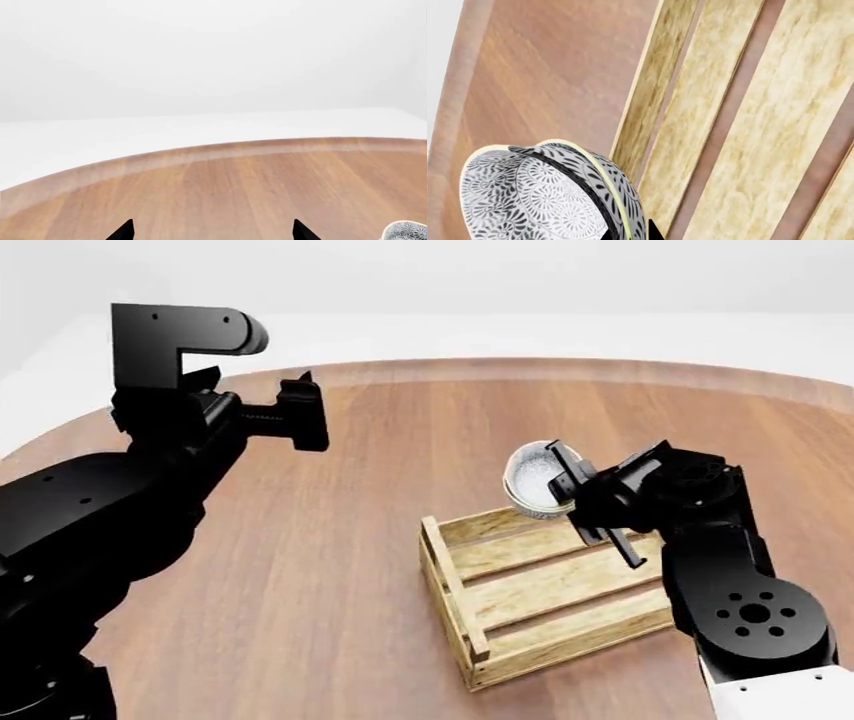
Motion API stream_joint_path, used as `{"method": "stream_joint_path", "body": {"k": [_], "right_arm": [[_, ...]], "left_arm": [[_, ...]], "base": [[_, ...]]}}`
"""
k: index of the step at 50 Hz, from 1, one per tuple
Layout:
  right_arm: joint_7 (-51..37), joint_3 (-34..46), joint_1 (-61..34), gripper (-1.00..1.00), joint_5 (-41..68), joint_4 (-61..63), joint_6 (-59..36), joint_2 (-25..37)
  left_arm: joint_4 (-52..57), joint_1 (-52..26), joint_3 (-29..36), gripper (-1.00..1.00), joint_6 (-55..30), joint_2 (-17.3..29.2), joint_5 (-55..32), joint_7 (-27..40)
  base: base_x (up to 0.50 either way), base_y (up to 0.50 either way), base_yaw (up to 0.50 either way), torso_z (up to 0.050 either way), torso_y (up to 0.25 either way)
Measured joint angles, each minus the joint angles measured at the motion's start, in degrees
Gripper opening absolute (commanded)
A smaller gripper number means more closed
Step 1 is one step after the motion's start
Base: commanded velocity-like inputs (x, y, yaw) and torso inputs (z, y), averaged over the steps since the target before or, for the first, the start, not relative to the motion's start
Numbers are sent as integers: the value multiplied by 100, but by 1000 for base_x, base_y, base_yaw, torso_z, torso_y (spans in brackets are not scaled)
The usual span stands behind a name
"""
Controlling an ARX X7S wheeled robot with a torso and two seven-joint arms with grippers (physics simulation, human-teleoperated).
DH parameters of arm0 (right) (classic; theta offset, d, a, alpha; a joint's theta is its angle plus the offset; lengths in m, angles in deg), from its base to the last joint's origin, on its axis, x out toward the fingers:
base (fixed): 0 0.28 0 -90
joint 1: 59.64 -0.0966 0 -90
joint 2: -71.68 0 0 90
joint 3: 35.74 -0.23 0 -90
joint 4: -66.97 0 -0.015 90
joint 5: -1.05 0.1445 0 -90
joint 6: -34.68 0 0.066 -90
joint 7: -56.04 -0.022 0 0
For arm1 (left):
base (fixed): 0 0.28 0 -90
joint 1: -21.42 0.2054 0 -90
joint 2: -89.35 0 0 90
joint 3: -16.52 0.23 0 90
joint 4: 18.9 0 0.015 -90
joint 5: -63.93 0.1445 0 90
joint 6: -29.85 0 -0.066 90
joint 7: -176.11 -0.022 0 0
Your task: Stack the right bowl on the left bowl and place them in the tray.
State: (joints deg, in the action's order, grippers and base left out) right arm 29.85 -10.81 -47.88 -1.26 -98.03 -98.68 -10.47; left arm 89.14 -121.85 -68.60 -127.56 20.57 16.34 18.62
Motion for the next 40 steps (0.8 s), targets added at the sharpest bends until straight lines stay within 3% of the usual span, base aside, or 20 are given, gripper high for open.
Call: {"method": "stream_joint_path", "body": {"k": [18,40], "right_arm": [[-153,61,59,-100,20,0,95,133],[68,590,20,-100,-27,0,-849,511]], "left_arm": [[-36,24,-24,100,56,27,-52,2],[-87,23,-48,100,76,57,-105,53]], "base": [[0,0,0,0,-46],[0,0,0,0,0]]}}
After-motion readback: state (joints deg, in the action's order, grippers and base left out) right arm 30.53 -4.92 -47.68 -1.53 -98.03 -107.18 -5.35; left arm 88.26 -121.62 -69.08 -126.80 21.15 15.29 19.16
